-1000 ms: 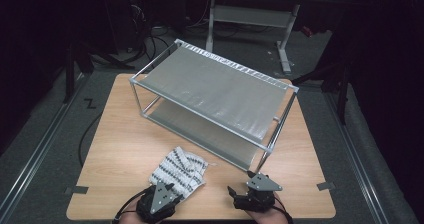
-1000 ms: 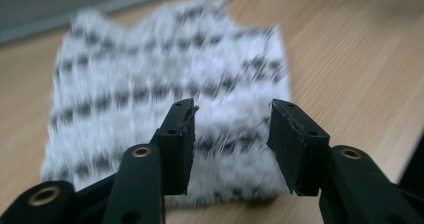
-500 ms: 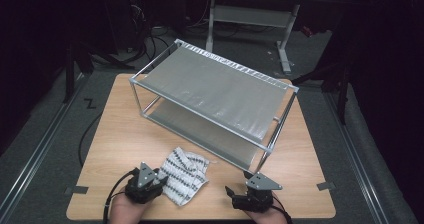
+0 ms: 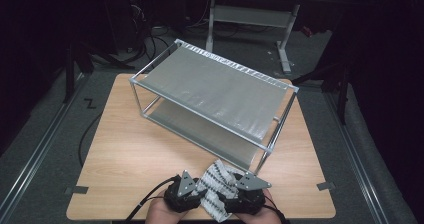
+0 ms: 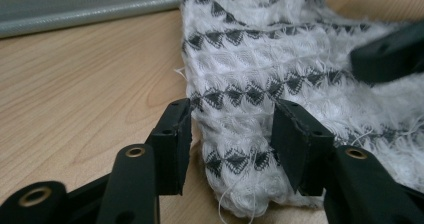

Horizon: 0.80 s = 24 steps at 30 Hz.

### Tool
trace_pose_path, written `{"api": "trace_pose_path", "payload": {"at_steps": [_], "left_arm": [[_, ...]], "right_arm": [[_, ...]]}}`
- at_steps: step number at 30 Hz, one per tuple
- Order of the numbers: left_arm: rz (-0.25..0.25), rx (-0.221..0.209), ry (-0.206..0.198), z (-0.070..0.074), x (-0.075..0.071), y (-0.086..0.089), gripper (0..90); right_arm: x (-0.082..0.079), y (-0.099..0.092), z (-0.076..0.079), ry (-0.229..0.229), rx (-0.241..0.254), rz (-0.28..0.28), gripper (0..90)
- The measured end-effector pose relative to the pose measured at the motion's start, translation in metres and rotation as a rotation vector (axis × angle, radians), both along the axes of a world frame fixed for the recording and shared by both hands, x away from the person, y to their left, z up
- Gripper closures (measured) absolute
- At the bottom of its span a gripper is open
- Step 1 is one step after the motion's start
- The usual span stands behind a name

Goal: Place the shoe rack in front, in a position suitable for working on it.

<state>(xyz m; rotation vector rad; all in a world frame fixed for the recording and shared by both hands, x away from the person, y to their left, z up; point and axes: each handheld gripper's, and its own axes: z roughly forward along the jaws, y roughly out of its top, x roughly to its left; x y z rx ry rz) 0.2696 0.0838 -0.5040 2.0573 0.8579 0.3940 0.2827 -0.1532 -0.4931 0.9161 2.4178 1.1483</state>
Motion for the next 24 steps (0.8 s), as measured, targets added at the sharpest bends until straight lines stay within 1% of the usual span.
{"api": "trace_pose_path", "payload": {"at_steps": [1, 2, 3, 4, 5, 6, 7, 8, 9, 10, 11, 12, 13, 14, 15, 18, 19, 20, 21, 22, 24], "left_arm": [[0.003, -0.018, -0.005, 0.002, -0.001, 0.004, 48.8], [0.016, -0.039, -0.017, 0.005, -0.002, 0.01, 46.2], [0.028, -0.05, -0.031, 0.008, -0.003, 0.017, 44.7], [0.043, -0.062, -0.041, 0.01, -0.003, 0.026, 44.7], [0.064, -0.068, -0.047, 0.011, -0.004, 0.037, 43.7], [0.095, -0.06, -0.055, 0.012, -0.005, 0.051, 43.5], [0.123, -0.052, -0.053, 0.012, -0.005, 0.06, 43.3], [0.153, -0.041, -0.071, 0.012, -0.004, 0.072, 43.1], [0.191, -0.027, -0.082, 0.012, -0.004, 0.083, 41.2], [0.227, -0.016, -0.09, 0.012, -0.004, 0.093, 41.2], [0.258, -0.012, -0.098, 0.011, -0.006, 0.102, 39.3], [0.298, -0.005, -0.115, 0.01, -0.012, 0.115, 38.1], [0.298, -0.005, -0.115, 0.01, -0.012, 0.115, 37.5], [0.303, 0.004, -0.123, 0.009, -0.016, 0.119, 37.5], [0.302, 0.019, -0.134, 0.008, -0.018, 0.122, 34.6], [0.287, 0.066, -0.185, 0.005, -0.025, 0.124, 33.0], [0.283, 0.071, -0.193, 0.004, -0.025, 0.124, 32.1], [0.277, 0.076, -0.188, 0.004, -0.023, 0.124, 31.0], [0.27, 0.074, -0.171, 0.003, -0.021, 0.123, 29.4], [0.27, 0.067, -0.168, 0.003, -0.02, 0.123, 27.8], [0.272, 0.048, -0.176, 0.003, -0.019, 0.123, 27.1]], "right_arm": [[0.001, 0.002, -0.002, 0.006, -0.022, -0.002, 14.0], [0.004, 0.005, -0.007, 0.045, -0.059, -0.011, 13.6], [0.005, 0.006, -0.009, 0.071, -0.066, -0.007, 13.8], [0.005, 0.006, -0.009, 0.071, -0.066, -0.007, 13.8], [0.006, 0.006, -0.01, 0.093, -0.072, -0.005, 13.9], [0.005, 0.006, -0.01, 0.09, -0.069, 0.013, 14.9], [0.003, 0.006, -0.01, 0.088, -0.077, 0.025, 17.4], [0.003, 0.006, -0.01, 0.087, -0.076, 0.029, 20.5], [0.001, 0.007, -0.008, 0.082, -0.077, 0.052, 32.5], [0.001, 0.007, -0.008, 0.082, -0.077, 0.052, 32.5], [-0.001, 0.007, -0.008, 0.075, -0.072, 0.07, 39.2], [-0.005, 0.008, -0.008, 0.065, -0.057, 0.085, 50.6], [-0.005, 0.008, -0.008, 0.065, -0.057, 0.085, 50.6], [-0.007, 0.009, -0.008, 0.065, -0.051, 0.086, 55.4], [-0.01, 0.01, -0.009, 0.056, -0.043, 0.099, 63.0], [-0.011, 0.011, -0.009, 0.048, -0.047, 0.112, 66.9], [-0.011, 0.011, -0.009, 0.046, -0.049, 0.117, 67.8], [-0.011, 0.012, -0.008, 0.048, -0.053, 0.117, 67.8], [-0.011, 0.012, -0.008, 0.039, -0.052, 0.117, 67.7], [-0.01, 0.011, -0.009, 0.029, -0.046, 0.114, 68.0], [-0.01, 0.01, -0.008, 0.025, -0.034, 0.106, 70.7]]}}
